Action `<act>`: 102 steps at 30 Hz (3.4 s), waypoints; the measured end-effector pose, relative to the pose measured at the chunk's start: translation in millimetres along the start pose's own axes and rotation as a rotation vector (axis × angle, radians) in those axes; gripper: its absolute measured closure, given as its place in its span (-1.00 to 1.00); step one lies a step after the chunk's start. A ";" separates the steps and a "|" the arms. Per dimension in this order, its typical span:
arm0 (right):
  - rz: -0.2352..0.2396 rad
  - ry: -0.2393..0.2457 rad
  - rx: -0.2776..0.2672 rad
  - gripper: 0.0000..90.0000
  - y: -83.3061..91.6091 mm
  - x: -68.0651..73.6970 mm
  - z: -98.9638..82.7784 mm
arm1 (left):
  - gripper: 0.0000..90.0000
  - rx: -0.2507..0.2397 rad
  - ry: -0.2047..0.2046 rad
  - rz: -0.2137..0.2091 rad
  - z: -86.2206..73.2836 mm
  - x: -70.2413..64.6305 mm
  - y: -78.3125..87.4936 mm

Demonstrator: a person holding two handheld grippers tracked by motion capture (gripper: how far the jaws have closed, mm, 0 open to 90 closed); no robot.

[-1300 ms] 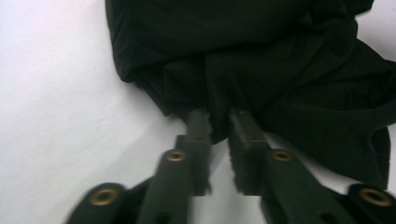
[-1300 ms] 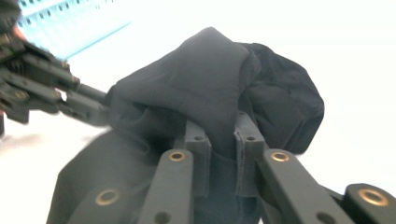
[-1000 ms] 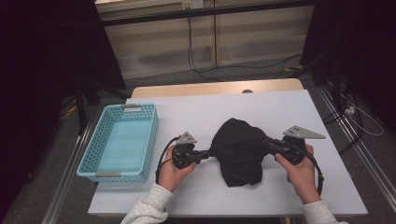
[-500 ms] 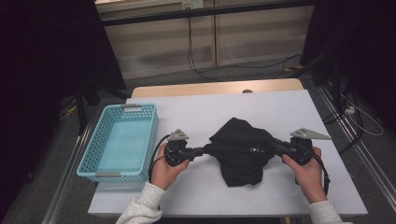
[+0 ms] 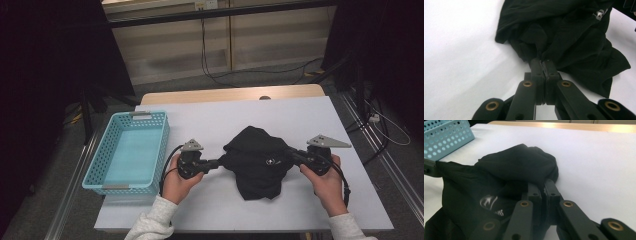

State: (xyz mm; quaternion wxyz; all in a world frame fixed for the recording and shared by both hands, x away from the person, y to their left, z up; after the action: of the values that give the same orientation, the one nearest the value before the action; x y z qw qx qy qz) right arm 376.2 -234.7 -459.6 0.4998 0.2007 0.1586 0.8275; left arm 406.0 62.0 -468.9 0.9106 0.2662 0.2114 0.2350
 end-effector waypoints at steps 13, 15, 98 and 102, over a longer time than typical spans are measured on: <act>-0.052 0.010 -0.040 0.73 -3.7 -5.9 33.5 | 0.98 -0.022 0.019 0.006 2.3 5.9 14.4; -0.056 0.020 -0.034 0.57 -3.9 -3.7 30.3 | 0.98 -0.025 0.022 0.005 2.9 5.4 14.4; 0.142 0.156 0.147 0.84 -6.9 44.4 -35.4 | -0.33 -0.054 -0.002 0.056 10.1 5.6 -6.1; 0.170 0.146 0.145 0.88 3.6 47.7 -39.7 | -0.32 -0.063 0.010 0.057 13.6 5.4 -11.9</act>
State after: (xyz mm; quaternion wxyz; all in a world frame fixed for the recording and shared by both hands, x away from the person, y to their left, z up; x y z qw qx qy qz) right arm 333.9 -196.3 -484.2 0.3993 0.1881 0.2363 0.8657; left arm 421.0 50.8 -466.9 0.9104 0.2421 0.2009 0.2688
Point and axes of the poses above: each handheld gripper's, and its own axes: y roughly backward along the jaws, z roughly out of its top, x roughly to its left, the point moved 6 cm from there along -y, roughly forward along the jaws
